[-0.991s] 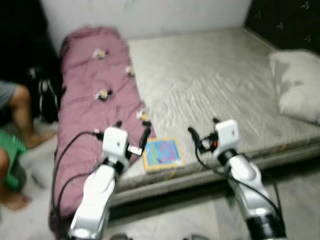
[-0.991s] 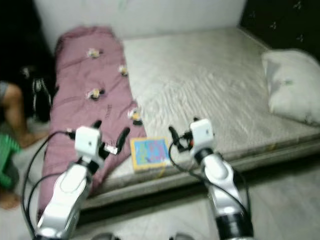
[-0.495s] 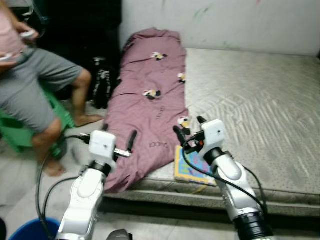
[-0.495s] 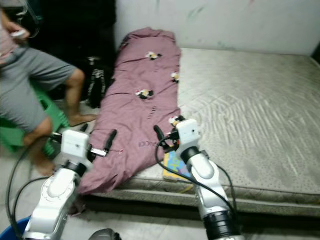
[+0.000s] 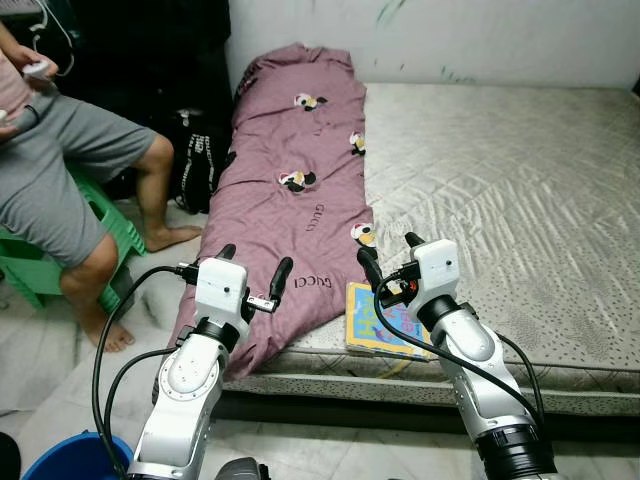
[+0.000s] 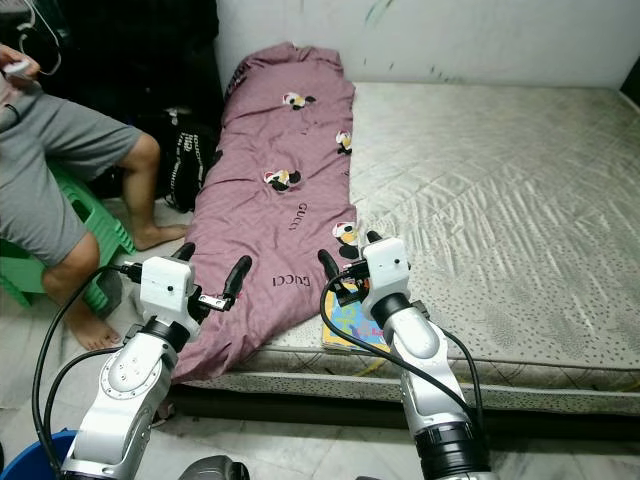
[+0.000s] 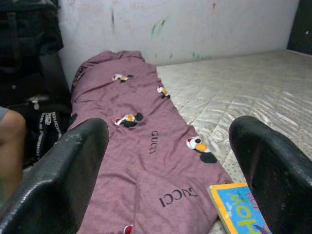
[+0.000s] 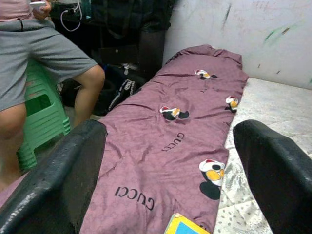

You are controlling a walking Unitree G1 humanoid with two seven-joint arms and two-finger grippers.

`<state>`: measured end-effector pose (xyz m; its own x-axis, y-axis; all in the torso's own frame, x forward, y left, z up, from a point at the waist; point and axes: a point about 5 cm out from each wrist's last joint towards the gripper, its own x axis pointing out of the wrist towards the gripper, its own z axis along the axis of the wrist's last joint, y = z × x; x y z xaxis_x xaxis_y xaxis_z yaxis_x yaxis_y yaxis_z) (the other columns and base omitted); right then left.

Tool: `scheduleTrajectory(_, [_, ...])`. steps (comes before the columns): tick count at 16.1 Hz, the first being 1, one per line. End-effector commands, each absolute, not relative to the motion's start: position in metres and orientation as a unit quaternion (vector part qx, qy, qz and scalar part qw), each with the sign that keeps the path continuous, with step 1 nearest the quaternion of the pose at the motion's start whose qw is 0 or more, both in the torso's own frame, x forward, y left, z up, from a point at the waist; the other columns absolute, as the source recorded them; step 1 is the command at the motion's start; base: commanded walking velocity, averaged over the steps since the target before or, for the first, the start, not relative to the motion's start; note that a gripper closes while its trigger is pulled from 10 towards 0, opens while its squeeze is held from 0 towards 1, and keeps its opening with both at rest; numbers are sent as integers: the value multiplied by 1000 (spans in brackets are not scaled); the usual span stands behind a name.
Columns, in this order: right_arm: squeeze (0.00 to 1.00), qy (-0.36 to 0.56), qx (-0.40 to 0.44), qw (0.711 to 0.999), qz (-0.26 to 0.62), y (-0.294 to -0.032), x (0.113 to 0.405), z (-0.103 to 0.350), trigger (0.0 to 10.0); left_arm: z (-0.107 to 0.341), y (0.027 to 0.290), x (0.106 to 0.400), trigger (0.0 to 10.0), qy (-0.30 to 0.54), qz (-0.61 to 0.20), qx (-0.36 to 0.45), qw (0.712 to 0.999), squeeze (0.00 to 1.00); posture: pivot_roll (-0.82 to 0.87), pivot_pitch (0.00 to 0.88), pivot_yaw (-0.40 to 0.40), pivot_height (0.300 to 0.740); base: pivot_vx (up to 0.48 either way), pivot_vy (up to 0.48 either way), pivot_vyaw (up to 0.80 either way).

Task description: Clean up the room

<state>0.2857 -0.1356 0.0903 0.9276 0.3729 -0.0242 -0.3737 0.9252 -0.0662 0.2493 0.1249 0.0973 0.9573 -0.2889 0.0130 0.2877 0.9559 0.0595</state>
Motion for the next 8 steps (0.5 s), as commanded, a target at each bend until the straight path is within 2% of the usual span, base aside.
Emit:
scheduleTrajectory(1, [0, 7, -37, 982, 186, -136, 286, 90, 10000, 99, 126, 248, 10000, -15, -152, 31, 988, 0, -49, 0, -7, 740, 307, 0, 0])
scheduleTrajectory(8, [0, 7, -36, 982, 185, -137, 287, 90, 10000, 98, 126, 247, 10000, -13, -152, 31, 988, 0, -47, 0, -7, 740, 309, 0, 0])
